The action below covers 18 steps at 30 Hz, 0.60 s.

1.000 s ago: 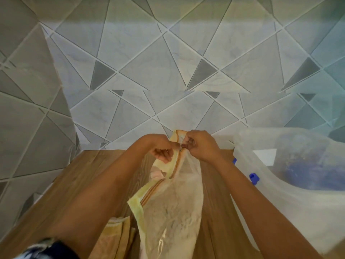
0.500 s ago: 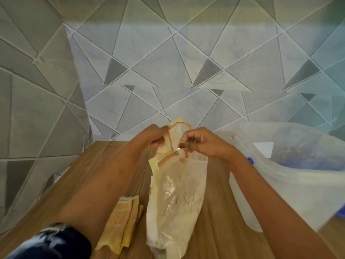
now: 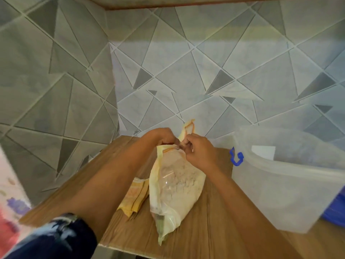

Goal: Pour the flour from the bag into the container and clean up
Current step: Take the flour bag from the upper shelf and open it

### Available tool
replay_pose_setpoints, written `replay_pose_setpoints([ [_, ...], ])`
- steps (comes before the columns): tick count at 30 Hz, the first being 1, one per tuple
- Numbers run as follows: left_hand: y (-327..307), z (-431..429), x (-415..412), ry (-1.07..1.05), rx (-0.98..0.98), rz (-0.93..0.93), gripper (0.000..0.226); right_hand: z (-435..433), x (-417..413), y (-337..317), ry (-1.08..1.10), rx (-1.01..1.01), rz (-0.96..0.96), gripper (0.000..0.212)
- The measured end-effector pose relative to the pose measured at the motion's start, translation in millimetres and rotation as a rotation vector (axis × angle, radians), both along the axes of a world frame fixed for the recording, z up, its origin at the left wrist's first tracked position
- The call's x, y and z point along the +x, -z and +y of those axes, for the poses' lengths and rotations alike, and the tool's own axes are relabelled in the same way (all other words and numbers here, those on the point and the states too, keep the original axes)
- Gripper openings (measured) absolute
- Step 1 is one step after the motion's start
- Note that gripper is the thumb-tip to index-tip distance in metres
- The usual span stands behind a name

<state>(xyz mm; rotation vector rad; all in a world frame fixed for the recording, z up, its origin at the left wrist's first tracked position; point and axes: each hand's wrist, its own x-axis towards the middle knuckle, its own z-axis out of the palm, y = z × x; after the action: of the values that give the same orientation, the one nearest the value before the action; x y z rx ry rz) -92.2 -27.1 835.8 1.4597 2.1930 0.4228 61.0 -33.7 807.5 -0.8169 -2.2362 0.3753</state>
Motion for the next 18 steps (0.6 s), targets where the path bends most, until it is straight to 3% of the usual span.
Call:
replay_pose_setpoints([
  [2,-5,-4,-2,-0.096,0.151,0.021,0.036,-11,0,-6,-0.066,-0.058,0.074,0.006],
  [5,-12,-19,-9,-0.212,0.267,0.103,0.039,-27,-7,-13,-0.140,-0.033,0.022,0.009],
  [11,4,-32,-24,-0.255,0.407,-0.038,0.041,-32,-14,-8,-0.168,-0.155,0.058,0.013],
  [13,2,-44,-24,-0.239,0.374,-0.182,0.039,-25,-8,-7,-0.201,-0.228,0.102,0.016],
  [16,-2,-74,-21,-0.172,0.322,-0.399,0.050,9,9,-2,-0.033,-0.375,0.234,0.027],
  [18,5,-101,-11,-0.038,0.304,-0.306,0.055,34,16,5,0.176,-0.408,0.187,0.033],
])
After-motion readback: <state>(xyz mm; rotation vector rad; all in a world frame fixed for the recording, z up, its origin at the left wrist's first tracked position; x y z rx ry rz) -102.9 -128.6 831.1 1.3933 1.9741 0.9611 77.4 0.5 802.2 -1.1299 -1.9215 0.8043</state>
